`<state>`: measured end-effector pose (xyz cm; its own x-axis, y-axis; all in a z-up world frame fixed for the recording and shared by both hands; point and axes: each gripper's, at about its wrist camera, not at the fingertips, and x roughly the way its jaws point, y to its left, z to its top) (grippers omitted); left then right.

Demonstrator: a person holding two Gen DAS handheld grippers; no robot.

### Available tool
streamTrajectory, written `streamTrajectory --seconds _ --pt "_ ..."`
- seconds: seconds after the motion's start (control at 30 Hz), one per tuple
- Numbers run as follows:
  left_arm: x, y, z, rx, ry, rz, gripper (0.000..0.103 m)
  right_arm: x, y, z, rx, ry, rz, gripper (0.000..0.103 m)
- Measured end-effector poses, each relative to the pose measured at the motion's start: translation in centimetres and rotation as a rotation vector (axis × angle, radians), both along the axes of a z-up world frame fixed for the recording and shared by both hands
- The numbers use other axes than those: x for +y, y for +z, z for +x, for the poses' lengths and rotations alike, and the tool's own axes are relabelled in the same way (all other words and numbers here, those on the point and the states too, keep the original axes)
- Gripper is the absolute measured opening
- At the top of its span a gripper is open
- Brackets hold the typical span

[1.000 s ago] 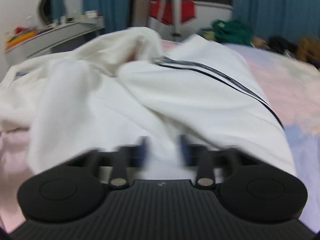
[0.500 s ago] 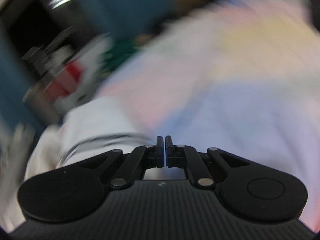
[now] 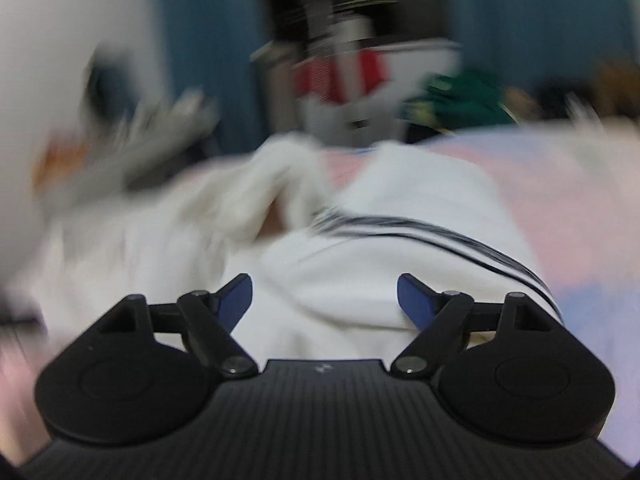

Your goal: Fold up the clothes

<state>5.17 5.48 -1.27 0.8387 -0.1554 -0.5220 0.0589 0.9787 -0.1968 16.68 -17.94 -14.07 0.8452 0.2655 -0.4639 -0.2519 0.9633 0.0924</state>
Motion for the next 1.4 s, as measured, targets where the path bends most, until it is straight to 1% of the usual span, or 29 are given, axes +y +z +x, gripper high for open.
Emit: streamTrajectory --seconds 0.03,0.13,0.23,0.27,0.3,0.33,0.37,0.4,0.47,0.5,0.57,0.7,0.83,0.87,0.9,0.97,1.07,1.1,1.13,1.17,1.23,1.33,1.37,1.4 --pt "0.1 -0.2 0.1 0.003 0.006 0.005 0.057 1.9 -0.5 0.5 -0.013 0.045 -0.115 0.081" --pt "0.2 -0.9 0.8 0.024 0.02 -0.003 0.058 3.7 -1.9 2.6 -0.042 0.049 -0.292 0.081" --pt "0.2 -1.8 1.6 0.053 0.03 -0.022 0.058 2.9 -3.3 4.8 -0.029 0.001 -0.33 0.08" --pt "0.2 -2.1 1.9 0.061 0.033 -0.026 0.058 2.6 -3.8 5.5 -0.012 0.008 -0.321 0.076" --pt "0.1 -2.4 2.3 0.067 0.035 -0.023 0.058 2.4 -4.0 5.8 -0.009 0.01 -0.306 0.064" --pt "0.0 -2.6 2.5 0.067 0.037 -0.016 0.058 2.6 -3.8 5.6 -0.015 0.006 -0.293 0.055" --pt "-0.2 -2.8 2.8 0.065 0.038 -0.01 0.058 2.4 -3.4 5.7 -0.02 -0.01 -0.271 0.029" --pt "-0.3 -2.8 3.0 0.061 0.036 -0.006 0.058 1.8 -2.6 5.6 -0.02 -0.04 -0.221 0.016" --pt "-0.7 -3.0 3.1 0.052 0.026 0.001 0.058 -0.7 -0.8 5.3 -0.024 -0.094 -0.051 0.013" --pt "-0.8 -3.0 3.1 0.046 0.019 0.005 0.058 -2.1 0.2 5.2 -0.035 -0.126 0.018 0.012" --pt "-1.1 -3.1 2.9 0.034 0.001 0.013 0.058 -5.9 2.3 4.8 -0.061 -0.212 0.172 0.012" --pt "-1.8 -3.0 2.3 0.007 -0.043 0.015 0.058 -14.5 5.2 1.8 -0.143 -0.43 0.362 0.012" --pt "-2.3 -2.7 2.1 -0.02 -0.094 -0.002 0.058 -22.7 4.7 -0.6 -0.17 -0.643 0.49 0.012" --pt "-2.2 -2.6 2.2 -0.019 -0.091 -0.006 0.058 -25.0 3.7 -1.3 -0.15 -0.705 0.535 0.012" --pt "-2.2 -2.6 2.3 -0.017 -0.088 -0.009 0.058 -27.0 2.4 -1.5 -0.111 -0.754 0.592 0.012" --pt "-2.1 -2.4 2.5 -0.018 -0.079 -0.012 0.057 -31.1 -1.5 -2.4 -0.022 -0.84 0.74 0.012" --pt "-1.4 -2.1 2.5 -0.029 -0.05 -0.004 0.057 -34.8 -8.2 -3.8 0.171 -0.967 0.981 0.012" --pt "-1.1 -2.1 2.6 -0.025 -0.039 -0.01 0.057 -35.2 -9.7 -4.4 0.196 -0.984 1.049 0.012" --pt "-0.8 -2.1 2.7 -0.022 -0.028 -0.015 0.057 -35.5 -10.7 -4.8 0.19 -0.986 1.114 0.012" --pt "-0.6 -2.0 2.9 -0.019 -0.017 -0.016 0.057 -35.6 -11.2 -5.1 0.183 -0.984 1.156 0.012" --pt "-0.4 -2.1 3.0 -0.014 0.009 -0.007 0.057 -35.4 -10.5 -5.1 0.182 -0.984 1.122 0.013" --pt "-0.1 -2.1 2.9 0.002 0.032 -0.009 0.057 -34.0 -8.3 -5.1 0.181 -1.017 0.963 0.015" --pt "0.0 -2.1 2.8 0.006 0.036 -0.012 0.057 -33.4 -7.5 -5.2 0.189 -1.053 0.903 0.018" --pt "0.1 -2.0 2.7 0.006 0.037 -0.015 0.057 -32.7 -6.7 -5.5 0.193 -1.091 0.855 0.024"
